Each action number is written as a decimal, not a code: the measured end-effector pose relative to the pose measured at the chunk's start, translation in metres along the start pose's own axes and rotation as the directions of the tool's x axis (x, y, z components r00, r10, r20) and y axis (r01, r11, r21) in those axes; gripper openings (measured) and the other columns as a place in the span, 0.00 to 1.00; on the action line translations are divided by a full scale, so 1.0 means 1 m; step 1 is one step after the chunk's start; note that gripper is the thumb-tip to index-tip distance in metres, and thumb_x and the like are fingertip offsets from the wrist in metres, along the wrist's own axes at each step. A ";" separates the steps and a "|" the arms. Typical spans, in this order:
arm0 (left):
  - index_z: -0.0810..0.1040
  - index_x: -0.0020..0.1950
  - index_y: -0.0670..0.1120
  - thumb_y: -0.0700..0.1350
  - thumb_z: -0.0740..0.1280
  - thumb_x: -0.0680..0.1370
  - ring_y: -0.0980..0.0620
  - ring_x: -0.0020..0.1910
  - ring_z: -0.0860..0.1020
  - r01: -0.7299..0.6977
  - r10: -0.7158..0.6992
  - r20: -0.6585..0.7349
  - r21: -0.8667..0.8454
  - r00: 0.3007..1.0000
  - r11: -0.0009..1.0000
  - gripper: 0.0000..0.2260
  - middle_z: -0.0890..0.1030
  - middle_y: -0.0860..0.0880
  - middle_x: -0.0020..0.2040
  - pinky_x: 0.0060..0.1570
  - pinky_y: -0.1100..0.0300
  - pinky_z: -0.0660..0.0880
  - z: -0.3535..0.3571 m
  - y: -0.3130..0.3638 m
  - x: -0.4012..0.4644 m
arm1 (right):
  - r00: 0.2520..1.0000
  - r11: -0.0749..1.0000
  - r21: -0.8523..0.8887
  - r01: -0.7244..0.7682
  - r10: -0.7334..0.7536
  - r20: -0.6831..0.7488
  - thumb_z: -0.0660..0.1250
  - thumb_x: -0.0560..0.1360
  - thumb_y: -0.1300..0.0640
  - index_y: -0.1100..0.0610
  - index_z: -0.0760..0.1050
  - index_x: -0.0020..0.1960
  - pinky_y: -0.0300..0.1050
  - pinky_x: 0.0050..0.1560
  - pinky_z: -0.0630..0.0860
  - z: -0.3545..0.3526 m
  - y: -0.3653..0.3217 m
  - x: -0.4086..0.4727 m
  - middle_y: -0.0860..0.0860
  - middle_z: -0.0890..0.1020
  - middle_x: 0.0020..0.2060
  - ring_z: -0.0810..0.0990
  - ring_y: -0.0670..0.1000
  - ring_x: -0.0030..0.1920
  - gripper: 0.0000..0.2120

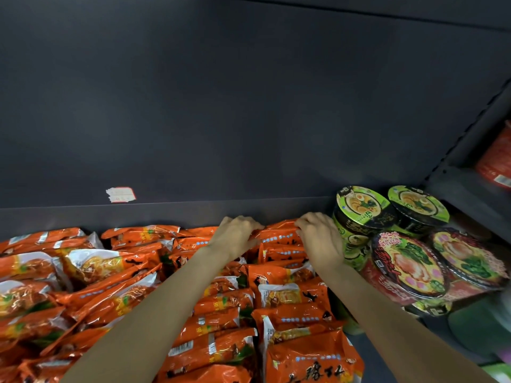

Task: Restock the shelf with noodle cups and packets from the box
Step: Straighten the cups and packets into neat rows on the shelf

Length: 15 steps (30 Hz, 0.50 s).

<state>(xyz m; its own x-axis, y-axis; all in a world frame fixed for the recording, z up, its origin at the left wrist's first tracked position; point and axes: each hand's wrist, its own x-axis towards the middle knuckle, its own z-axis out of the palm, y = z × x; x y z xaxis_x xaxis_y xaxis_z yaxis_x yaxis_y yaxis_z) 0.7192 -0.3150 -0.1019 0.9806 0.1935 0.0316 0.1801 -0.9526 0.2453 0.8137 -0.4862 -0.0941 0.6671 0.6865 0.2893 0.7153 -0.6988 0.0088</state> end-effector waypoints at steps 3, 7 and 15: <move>0.76 0.65 0.50 0.44 0.62 0.80 0.51 0.61 0.74 -0.020 0.020 -0.065 -0.008 0.998 1.000 0.14 0.78 0.50 0.61 0.66 0.55 0.66 -0.001 0.006 0.004 | 0.997 0.999 -0.050 -0.004 0.008 0.074 0.68 0.73 0.60 0.54 0.73 0.63 0.44 0.66 0.63 -0.001 0.001 0.002 0.50 0.78 0.57 0.73 0.51 0.59 0.19; 0.76 0.65 0.51 0.44 0.62 0.80 0.52 0.62 0.74 -0.065 0.061 -0.126 -0.027 0.990 0.998 0.14 0.79 0.51 0.61 0.65 0.55 0.67 -0.005 0.012 0.007 | 0.995 0.998 -0.026 0.055 -0.052 0.084 0.74 0.68 0.60 0.54 0.73 0.64 0.48 0.69 0.63 0.002 0.001 -0.006 0.52 0.78 0.58 0.75 0.53 0.61 0.25; 0.66 0.72 0.52 0.53 0.52 0.82 0.51 0.70 0.65 -0.046 0.046 0.016 0.037 0.999 0.998 0.19 0.68 0.52 0.72 0.67 0.54 0.60 -0.002 0.007 -0.012 | 0.950 0.990 0.130 -0.051 0.008 0.314 0.52 0.82 0.53 0.53 0.57 0.75 0.47 0.70 0.63 0.002 0.000 -0.009 0.50 0.62 0.73 0.60 0.51 0.72 0.22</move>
<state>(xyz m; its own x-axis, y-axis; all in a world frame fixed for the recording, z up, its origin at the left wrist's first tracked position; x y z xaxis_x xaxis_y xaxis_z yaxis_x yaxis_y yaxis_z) 0.7084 -0.3237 -0.0986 0.9890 0.1457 0.0268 0.1371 -0.9686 0.2075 0.8084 -0.4919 -0.0984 0.7043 0.7095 -0.0254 0.7013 -0.7009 -0.1300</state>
